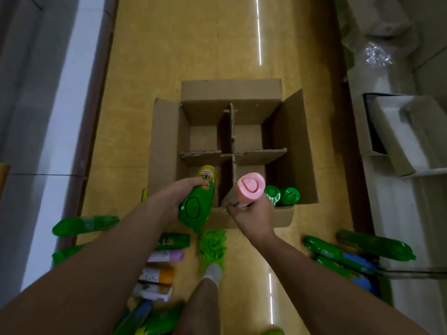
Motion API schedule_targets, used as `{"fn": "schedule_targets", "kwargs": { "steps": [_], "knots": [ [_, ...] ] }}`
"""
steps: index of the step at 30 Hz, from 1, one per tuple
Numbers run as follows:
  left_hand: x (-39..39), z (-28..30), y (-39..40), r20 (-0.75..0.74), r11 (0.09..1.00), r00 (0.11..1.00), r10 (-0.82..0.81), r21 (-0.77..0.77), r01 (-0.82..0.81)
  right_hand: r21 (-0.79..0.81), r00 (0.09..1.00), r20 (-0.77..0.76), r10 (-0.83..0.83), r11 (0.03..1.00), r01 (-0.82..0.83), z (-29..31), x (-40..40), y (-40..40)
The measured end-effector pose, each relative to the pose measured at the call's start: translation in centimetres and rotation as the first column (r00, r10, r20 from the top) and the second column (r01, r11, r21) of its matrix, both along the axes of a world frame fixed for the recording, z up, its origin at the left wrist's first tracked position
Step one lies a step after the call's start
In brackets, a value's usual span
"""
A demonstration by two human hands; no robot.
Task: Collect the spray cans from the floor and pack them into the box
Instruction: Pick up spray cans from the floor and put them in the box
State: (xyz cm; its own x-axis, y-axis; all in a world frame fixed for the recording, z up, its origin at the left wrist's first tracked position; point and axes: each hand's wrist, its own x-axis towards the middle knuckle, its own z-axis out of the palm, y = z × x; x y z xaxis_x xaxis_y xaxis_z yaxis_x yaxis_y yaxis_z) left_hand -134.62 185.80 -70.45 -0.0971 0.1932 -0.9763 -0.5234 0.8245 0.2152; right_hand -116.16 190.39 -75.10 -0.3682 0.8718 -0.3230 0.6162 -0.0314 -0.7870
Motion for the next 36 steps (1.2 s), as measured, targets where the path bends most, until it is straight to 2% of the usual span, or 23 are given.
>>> {"fn": "schedule_targets", "kwargs": {
  "steps": [11, 16, 20, 23, 27, 34, 36],
  "knots": [
    [-4.9, -7.9, 1.5, 0.070, 0.995, 0.998, 0.003, -0.098, 0.004, -0.072, 0.990, 0.063, 0.129, 0.990, -0.124, -8.3, -4.1, 0.3],
    [-5.4, -10.4, 1.8, 0.112, 0.991, 0.994, 0.000, -0.136, 0.015, -0.026, 0.953, 0.134, 0.272, 0.962, -0.271, -11.1, -4.3, 0.4],
    [-5.7, -11.6, 1.8, 0.120, 0.986, 0.993, -0.003, -0.165, 0.023, 0.028, 0.937, 0.182, 0.298, 0.951, -0.308, -12.3, -4.7, 0.7],
    [-5.9, -12.1, 1.9, 0.134, 0.985, 0.991, -0.009, -0.168, 0.032, 0.051, 0.838, 0.316, 0.444, 0.874, -0.483, -12.8, -4.5, 1.4],
    [-6.2, -12.3, 2.4, 0.136, 0.984, 0.990, -0.039, -0.165, 0.062, -0.087, 0.618, 0.486, 0.617, 0.738, -0.669, -12.8, -5.1, 2.2],
    [-6.3, -11.9, 3.0, 0.119, 0.981, 0.988, -0.093, -0.158, 0.112, -0.254, 0.472, 0.588, 0.656, 0.705, -0.663, -13.2, -6.9, 2.8],
    [-6.2, -11.6, 3.0, 0.109, 0.981, 0.989, -0.098, -0.157, 0.115, -0.280, 0.454, 0.600, 0.659, 0.705, -0.652, -13.4, -6.8, 2.9]
  ]
}}
